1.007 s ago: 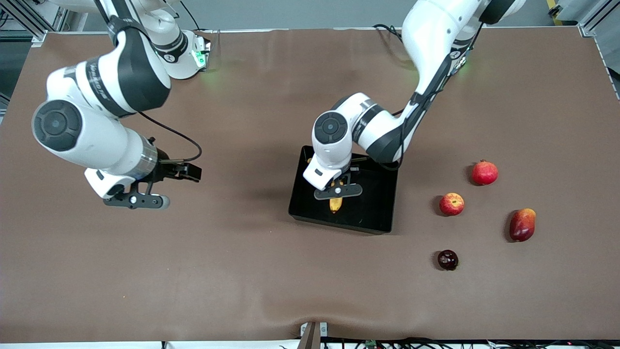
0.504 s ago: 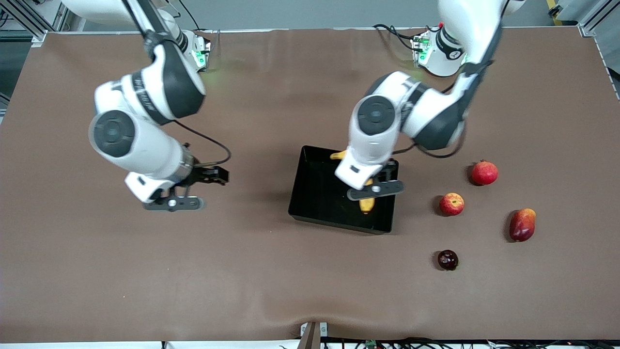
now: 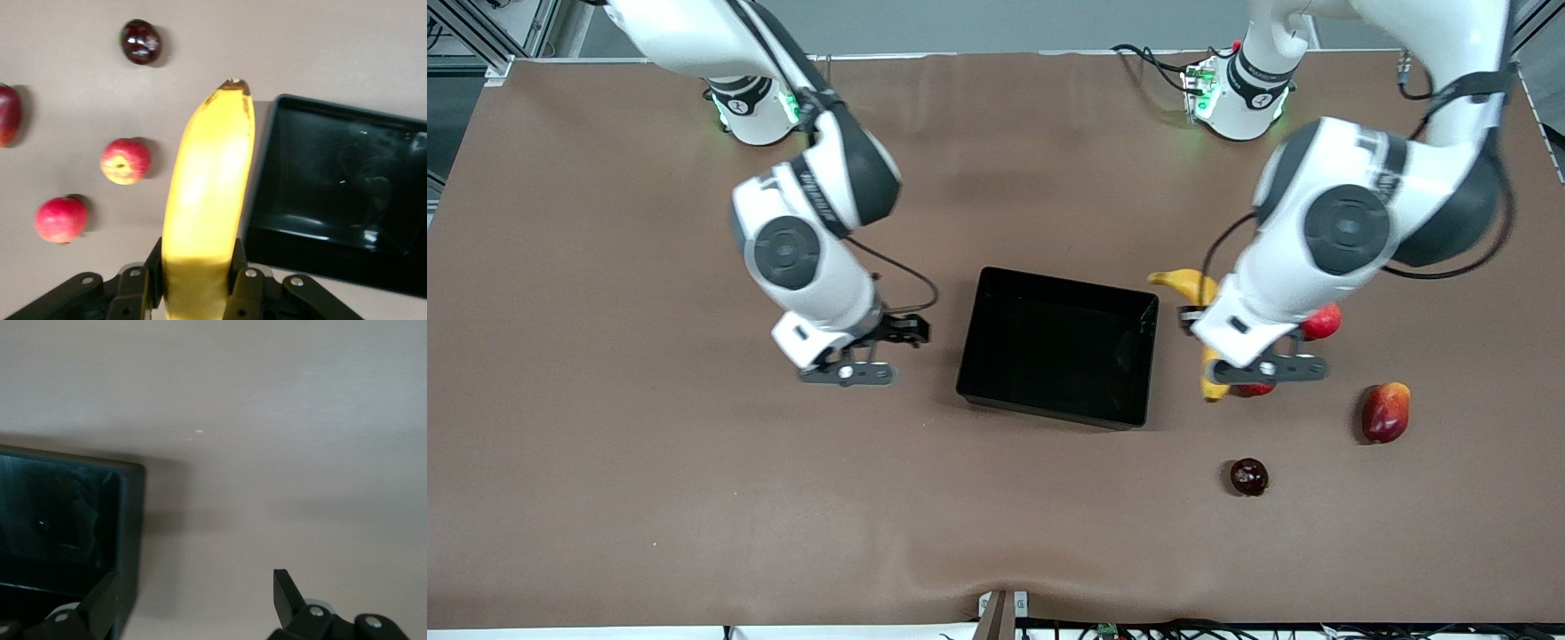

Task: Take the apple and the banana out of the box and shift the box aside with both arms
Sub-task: 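Carry the banana toward the mango while the right gripper grips the tray rim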

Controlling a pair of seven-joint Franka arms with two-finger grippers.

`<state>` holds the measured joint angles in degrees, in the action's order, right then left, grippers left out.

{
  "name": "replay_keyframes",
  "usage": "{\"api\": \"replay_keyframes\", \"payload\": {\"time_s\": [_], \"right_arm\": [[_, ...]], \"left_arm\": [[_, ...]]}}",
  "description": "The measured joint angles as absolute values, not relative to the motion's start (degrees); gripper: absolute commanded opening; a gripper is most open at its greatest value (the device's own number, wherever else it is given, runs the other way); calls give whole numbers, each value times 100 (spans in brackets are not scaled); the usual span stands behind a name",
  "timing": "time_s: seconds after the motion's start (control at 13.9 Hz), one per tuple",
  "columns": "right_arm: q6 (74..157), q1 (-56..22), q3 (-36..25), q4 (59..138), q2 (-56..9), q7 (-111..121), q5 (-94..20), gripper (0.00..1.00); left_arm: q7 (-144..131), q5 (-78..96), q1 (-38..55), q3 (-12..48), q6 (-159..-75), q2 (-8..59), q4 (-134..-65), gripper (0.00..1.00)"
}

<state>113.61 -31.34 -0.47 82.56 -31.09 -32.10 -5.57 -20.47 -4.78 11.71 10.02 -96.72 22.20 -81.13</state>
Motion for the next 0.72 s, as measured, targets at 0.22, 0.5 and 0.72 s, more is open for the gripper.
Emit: {"api": "replay_keyframes", "payload": {"time_s": [0.22,0.5,0.72], "right_arm": [[11786,-3474,-46,8262,-3487,-3942,-557,100],[12184,-3843,-46,8261,-3896,-4634,-556,100],[12274,-3986,-48,8260,-4003,-4767,-553,100]], "left_arm": [[-1350,-472,764,999,-9555,2208,-8135,0],[-690,-473,426,988,-9401,2208,-8188,0],[-161,-525,116,964,-9355,2208,-8302,0]]}}
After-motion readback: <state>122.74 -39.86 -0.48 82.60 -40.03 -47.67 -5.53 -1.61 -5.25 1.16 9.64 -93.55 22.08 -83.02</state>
